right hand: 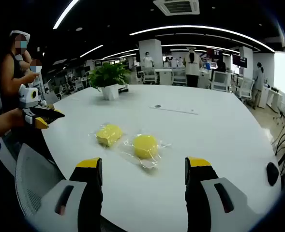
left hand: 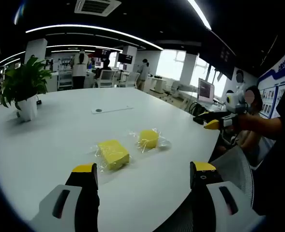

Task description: Compare the silicone blocks by pressing each to a similar depth, holding the contact briefly, and releasing to observe deformation and rebound differences across the visible hardness samples.

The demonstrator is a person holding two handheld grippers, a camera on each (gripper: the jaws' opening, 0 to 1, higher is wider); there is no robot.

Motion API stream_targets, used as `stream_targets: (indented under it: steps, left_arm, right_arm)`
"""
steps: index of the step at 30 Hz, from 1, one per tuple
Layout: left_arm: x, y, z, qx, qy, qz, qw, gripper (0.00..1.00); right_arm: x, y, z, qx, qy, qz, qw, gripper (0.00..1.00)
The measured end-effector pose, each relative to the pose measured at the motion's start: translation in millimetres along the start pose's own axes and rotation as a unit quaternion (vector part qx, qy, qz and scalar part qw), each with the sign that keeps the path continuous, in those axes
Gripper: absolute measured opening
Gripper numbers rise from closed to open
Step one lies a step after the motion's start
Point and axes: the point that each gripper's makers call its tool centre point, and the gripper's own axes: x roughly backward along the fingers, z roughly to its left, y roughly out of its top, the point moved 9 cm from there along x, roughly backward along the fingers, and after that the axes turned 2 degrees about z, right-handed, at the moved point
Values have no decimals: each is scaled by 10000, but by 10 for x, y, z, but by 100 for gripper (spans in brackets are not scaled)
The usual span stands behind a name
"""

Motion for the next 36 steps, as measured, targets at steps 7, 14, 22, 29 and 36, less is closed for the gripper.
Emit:
stream_targets:
  steps: [7, 14, 22, 29, 36]
  left_arm:
    - [25, -3, -9, -71, -2, 23, 10000, 79]
    - [62, -25, -17, -37, 16, 27, 10000, 78]
    - [93, -2, 3, -57, 74, 39, 9999, 78]
    - [78, 30, 35, -54, 87, 24, 9999, 78]
    - [46, 24, 45, -42, 62, 48, 10000, 78]
  right_arm:
    - [24, -31, -3, 2, -17, 23, 10000, 65]
    - [13, -33, 15, -22, 5, -11, 10000, 65]
    - [-26, 13, 38, -22, 83, -47, 10000, 64]
    - [-31, 47, 19, -4, 90, -26, 10000, 64]
    - [-44, 48, 23, 17, 122, 1, 9999, 63]
